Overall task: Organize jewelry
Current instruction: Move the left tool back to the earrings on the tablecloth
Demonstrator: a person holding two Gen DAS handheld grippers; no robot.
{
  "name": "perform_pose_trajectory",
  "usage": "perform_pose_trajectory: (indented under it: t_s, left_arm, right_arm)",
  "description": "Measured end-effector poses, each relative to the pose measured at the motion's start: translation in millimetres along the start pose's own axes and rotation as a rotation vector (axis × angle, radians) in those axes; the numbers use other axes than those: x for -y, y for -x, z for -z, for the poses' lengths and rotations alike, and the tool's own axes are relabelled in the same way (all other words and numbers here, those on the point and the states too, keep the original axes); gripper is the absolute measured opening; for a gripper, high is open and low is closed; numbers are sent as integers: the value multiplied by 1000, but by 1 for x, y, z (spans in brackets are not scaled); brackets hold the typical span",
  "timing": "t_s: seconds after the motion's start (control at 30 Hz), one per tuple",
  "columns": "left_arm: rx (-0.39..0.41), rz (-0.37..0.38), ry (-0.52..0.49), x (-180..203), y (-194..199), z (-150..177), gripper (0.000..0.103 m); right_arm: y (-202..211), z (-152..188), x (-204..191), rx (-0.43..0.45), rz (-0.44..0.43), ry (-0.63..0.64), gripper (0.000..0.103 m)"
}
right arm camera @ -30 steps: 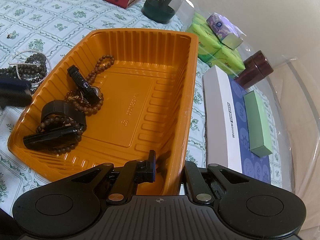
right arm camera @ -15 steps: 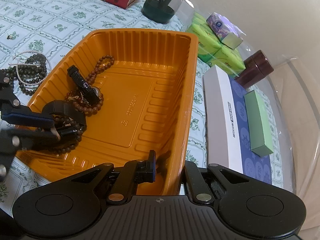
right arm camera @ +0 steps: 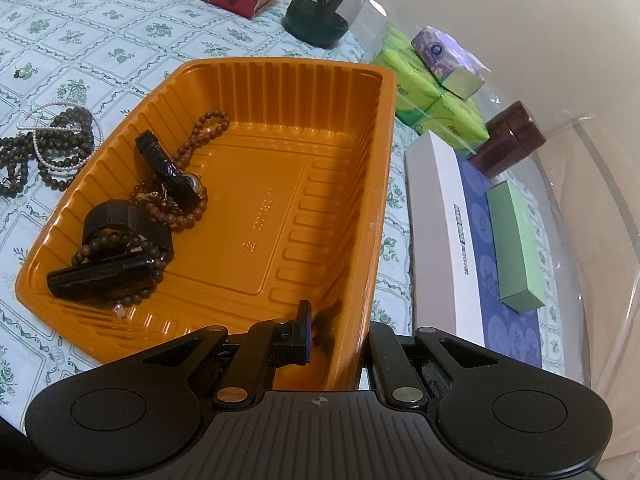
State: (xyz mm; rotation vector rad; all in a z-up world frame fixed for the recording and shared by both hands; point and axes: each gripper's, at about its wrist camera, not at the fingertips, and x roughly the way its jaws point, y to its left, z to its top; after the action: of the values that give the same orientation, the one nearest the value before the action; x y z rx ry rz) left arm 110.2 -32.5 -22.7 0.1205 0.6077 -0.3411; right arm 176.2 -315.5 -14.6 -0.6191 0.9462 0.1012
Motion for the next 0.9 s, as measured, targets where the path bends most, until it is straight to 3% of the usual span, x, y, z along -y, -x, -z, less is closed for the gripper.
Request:
perform_pose_trajectory:
  t_s: [0.17, 0.3, 0.6, 0.9]
  left_arm:
    - [-17, -154, 50, -55, -3, 12, 29]
    - [-26, -211, 63, -79, -17, 13, 29]
    - [-58, -223, 110, -94, -57, 18, 29]
    - [-28, -259, 197, -93, -74, 17, 24]
  right_arm:
    - [0, 0, 0, -1, 0, -1, 8]
    - [1, -1, -1, -2, 3, 1, 8]
    - [-2, 0, 1, -13, -6, -5, 8]
    - [-3, 1, 1, -17, -7, -6, 9]
